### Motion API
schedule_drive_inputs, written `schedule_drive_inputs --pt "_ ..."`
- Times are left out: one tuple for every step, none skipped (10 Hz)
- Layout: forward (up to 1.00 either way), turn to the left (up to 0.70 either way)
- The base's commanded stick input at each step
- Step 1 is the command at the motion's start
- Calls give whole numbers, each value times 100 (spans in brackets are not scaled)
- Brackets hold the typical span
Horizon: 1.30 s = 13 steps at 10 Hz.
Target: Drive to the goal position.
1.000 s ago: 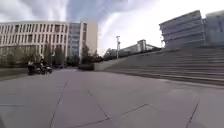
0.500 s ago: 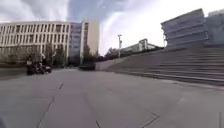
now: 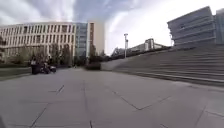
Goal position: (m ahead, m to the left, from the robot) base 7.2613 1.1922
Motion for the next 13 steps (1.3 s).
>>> schedule_drive_inputs --pt "85 0" --pt "85 0" --pt "85 0" --pt "85 34" --pt "85 27" --pt "85 6" --pt "85 0" --pt "85 0" --pt "85 0" --pt "85 0" --pt "85 0" --pt "85 0" --pt "85 0"
